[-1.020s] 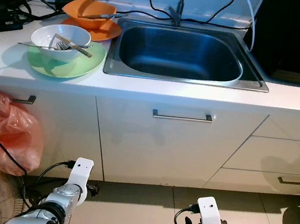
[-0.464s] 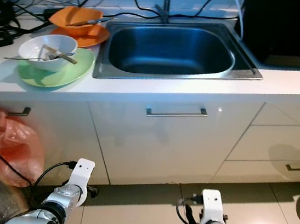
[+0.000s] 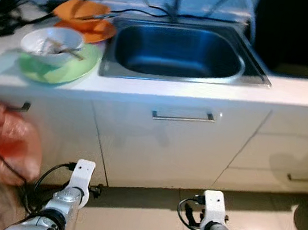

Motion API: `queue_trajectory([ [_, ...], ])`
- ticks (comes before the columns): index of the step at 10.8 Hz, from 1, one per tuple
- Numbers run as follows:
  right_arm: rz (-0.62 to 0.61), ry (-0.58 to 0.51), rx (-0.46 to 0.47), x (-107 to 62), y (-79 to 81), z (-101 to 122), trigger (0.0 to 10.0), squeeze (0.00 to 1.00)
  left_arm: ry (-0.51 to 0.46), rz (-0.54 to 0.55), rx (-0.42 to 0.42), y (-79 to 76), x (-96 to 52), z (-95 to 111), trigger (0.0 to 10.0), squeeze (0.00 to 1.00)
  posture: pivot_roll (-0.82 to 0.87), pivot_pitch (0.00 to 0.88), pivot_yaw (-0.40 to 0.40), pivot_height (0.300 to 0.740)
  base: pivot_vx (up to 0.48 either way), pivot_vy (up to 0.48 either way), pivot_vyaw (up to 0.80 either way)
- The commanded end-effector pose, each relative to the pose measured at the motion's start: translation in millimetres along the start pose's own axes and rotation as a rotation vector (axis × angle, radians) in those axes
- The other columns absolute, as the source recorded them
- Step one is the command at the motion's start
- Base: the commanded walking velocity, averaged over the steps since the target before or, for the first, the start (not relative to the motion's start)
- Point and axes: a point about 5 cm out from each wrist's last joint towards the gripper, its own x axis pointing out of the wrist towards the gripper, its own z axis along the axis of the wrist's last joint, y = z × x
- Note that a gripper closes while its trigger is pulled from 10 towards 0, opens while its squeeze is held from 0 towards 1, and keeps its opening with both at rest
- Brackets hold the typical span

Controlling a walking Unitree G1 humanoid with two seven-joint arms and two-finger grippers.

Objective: Kitchen organization

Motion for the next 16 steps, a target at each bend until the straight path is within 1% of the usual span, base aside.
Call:
queue_trajectory([
  [1,0.013,-0.013,-0.005,0.5,1.9,2.5,10.0,0.0,-0.016,0.034,-0.028,4.2,-0.7,-1.1,10.0,0.0,0.02,0.0,0.003,0.74,0.0,0.0,0.0],
  [2,0.022,-0.026,-0.027,1.0,2.6,5.3,10.0,0.0,-0.034,0.044,-0.038,3.9,-0.9,-0.5,10.0,0.0,0.05,0.0,-0.023,0.74,0.0,0.0,0.0],
  [3,0.031,-0.071,-0.041,2.4,2.0,15.0,10.0,0.0,-0.077,0.038,-0.01,2.8,-1.0,3.7,10.0,0.0,0.05,0.0,-0.031,0.74,0.0,0.0,0.0],
  [5,0.046,-0.186,-0.045,3.3,-1.8,37.1,10.0,0.0,-0.147,0.015,0.04,0.3,-1.5,11.6,10.0,0.0,0.05,0.0,-0.037,0.74,0.0,0.0,0.0],
  [7,0.062,-0.317,-0.087,-1.3,-8.2,54.5,10.0,0.0,-0.193,0.012,0.062,-0.8,-2.2,16.3,10.0,0.0,0.05,0.0,-0.041,0.74,0.0,0.0,0.0],
  [9,0.103,-0.472,-0.106,-10.4,-4.4,78.3,10.0,0.0,-0.261,0.028,0.113,0.0,-3.8,22.9,10.0,0.0,0.05,0.005,-0.038,0.74,0.0,0.0,0.0],
  [10,0.125,-0.535,-0.118,-18.3,-0.6,87.0,10.0,0.0,-0.284,0.025,0.122,0.0,-4.4,24.8,10.0,0.0,0.05,0.01,-0.039,0.74,0.0,0.0,0.0],
  [11,0.141,-0.596,-0.122,-30.5,2.2,96.5,10.0,0.0,-0.311,0.042,0.133,0.9,-5.4,26.6,10.0,0.0,0.05,0.015,-0.04,0.74,0.0,0.0,0.0],
  [12,0.147,-0.63,-0.118,-41.9,3.4,101.1,10.0,0.0,-0.604,0.053,0.135,12.2,-21.7,63.1,10.0,0.0,0.05,0.019,-0.039,0.74,0.0,0.0,0.0],
  [13,0.147,-0.638,-0.12,-47.1,3.8,102.5,10.0,0.0,-0.855,0.044,0.16,19.5,-55.0,94.2,10.0,0.0,0.05,0.02,-0.037,0.74,0.0,0.0,0.0],
  [14,0.141,-0.636,-0.104,-55.1,2.8,104.2,10.0,0.0,-0.959,-0.005,0.187,14.8,-84.6,110.9,10.0,0.0,0.05,0.017,-0.04,0.74,0.0,0.0,0.0],
  [15,0.122,-0.607,-0.075,-55.1,-1.0,102.4,10.0,0.0,-0.954,-0.026,0.183,8.0,-83.6,115.2,10.0,0.0,0.05,0.011,-0.039,0.74,0.0,0.0,0.0],
  [16,0.108,-0.588,-0.066,-53.5,-2.8,102.7,10.0,0.0,-0.918,-0.021,0.147,6.2,-79.1,115.8,10.0,0.0,0.04,0.011,-0.038,0.74,0.0,0.0,0.0],
])
